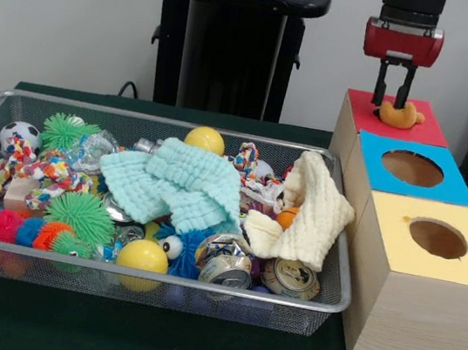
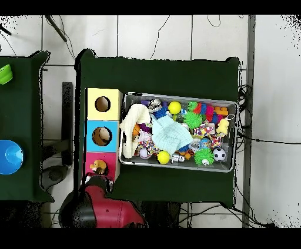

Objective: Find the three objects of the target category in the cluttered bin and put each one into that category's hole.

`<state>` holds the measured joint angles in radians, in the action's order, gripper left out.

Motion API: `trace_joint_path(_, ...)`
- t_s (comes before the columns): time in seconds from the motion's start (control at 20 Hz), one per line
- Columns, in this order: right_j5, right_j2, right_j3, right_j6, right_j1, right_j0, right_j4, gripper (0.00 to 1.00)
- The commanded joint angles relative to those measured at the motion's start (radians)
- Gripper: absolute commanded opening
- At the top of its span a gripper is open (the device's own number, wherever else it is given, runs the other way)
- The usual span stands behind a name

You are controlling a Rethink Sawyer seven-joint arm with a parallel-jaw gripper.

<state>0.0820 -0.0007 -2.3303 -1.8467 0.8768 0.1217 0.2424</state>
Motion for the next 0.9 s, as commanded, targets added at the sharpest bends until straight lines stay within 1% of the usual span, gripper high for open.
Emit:
trace_joint_path(0.05, -0.098, 0.08, -0.008, -0.133, -0.026, -0.006, -0.039, 1.0)
trace_joint_path(0.3, -0.087, 0.086, -0.014, -0.128, -0.027, -0.02, -0.052, 1.0)
trace_joint_path(0.65, -0.091, 0.072, -0.007, -0.129, -0.028, -0.009, -0.052, 1.0)
trace_joint_path(0.75, -0.095, 0.066, -0.001, -0.126, -0.03, -0.006, -0.05, 1.0)
trace_joint_path(0.9, -0.099, 0.033, 0.012, -0.111, -0.03, 0.017, -0.052, 1.0)
